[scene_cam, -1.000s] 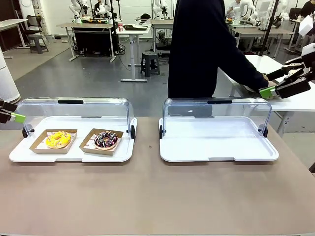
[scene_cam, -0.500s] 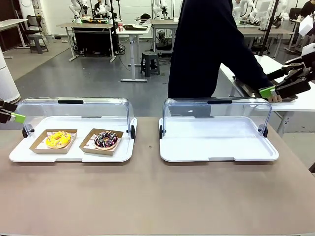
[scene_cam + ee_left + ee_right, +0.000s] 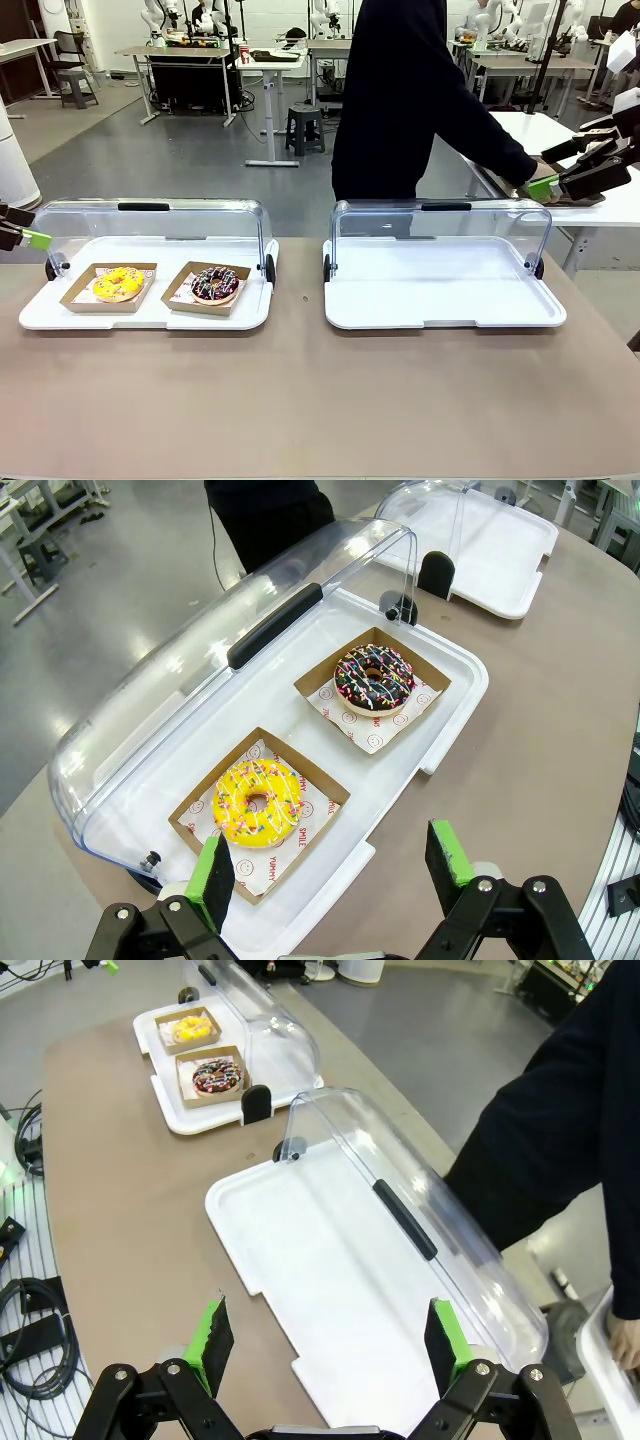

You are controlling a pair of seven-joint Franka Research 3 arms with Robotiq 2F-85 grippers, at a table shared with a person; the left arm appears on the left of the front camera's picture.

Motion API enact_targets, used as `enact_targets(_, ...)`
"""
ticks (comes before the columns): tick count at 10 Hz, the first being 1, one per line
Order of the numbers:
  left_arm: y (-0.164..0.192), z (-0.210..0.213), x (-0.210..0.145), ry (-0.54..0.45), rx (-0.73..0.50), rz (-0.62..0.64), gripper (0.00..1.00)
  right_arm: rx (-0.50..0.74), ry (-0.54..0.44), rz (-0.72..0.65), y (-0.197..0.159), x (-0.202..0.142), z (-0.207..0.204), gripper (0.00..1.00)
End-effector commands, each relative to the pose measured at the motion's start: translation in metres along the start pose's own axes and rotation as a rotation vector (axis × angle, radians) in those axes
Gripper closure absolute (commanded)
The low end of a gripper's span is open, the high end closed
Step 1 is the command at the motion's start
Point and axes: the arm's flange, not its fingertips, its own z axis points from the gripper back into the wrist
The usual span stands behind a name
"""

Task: Provide the desired donut to the person.
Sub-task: Place the picked Paper togo box onto the Handle tray extended by the person.

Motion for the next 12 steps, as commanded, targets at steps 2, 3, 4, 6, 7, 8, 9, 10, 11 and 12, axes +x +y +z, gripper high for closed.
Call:
enact_targets(2, 0.0020, -0.0007, -0.0032, -0.019, -0.010, -0.013, 0.00, 0.004, -0.003, -0.007, -0.0001, -0.0011, -0.0005, 0.00)
enact_targets(3, 0.0020, -0.0007, -0.0032, -0.019, -0.010, -0.013, 0.00, 0.004, -0.003, -0.007, -0.0001, -0.0011, -0.0005, 0.00)
enact_targets(4, 0.0020, -0.0007, -0.0032, -0.019, -0.010, -0.013, 0.00, 0.004, -0.003, -0.007, -0.0001, -0.0011, -0.0005, 0.00)
enact_targets(6, 0.0020, -0.0007, -0.0032, -0.019, -0.010, -0.013, 0.00, 0.004, -0.003, -0.007, -0.0001, -0.0011, -0.0005, 0.00)
enact_targets(7, 0.0020, -0.0007, -0.0032, -0.019, -0.010, -0.013, 0.00, 0.004, -0.003, -0.007, -0.0001, -0.0011, -0.0005, 0.00)
enact_targets(8, 0.0020, -0.0007, -0.0032, -0.019, -0.010, -0.013, 0.00, 0.004, -0.003, -0.007, -0.0001, -0.0011, -0.0005, 0.00)
enact_targets(9, 0.0020, -0.0007, -0.0032, -0.019, -0.010, -0.013, 0.00, 0.004, -0.003, -0.007, -0.0001, -0.0011, -0.0005, 0.00)
enact_targets(10, 0.0020, -0.0007, -0.0032, -0.019, -0.010, -0.013, 0.00, 0.004, -0.003, -0.007, -0.0001, -0.0011, -0.0005, 0.00)
enact_targets(11, 0.0020, -0.0007, -0.0032, -0.019, -0.010, -0.013, 0.00, 0.004, -0.003, -0.007, -0.0001, -0.0011, -0.0005, 0.00)
enact_targets(12, 0.0020, -0.0007, -0.0032, -0.019, -0.010, -0.013, 0.00, 0.004, -0.003, -0.007, -0.0001, -0.0011, -0.0005, 0.00)
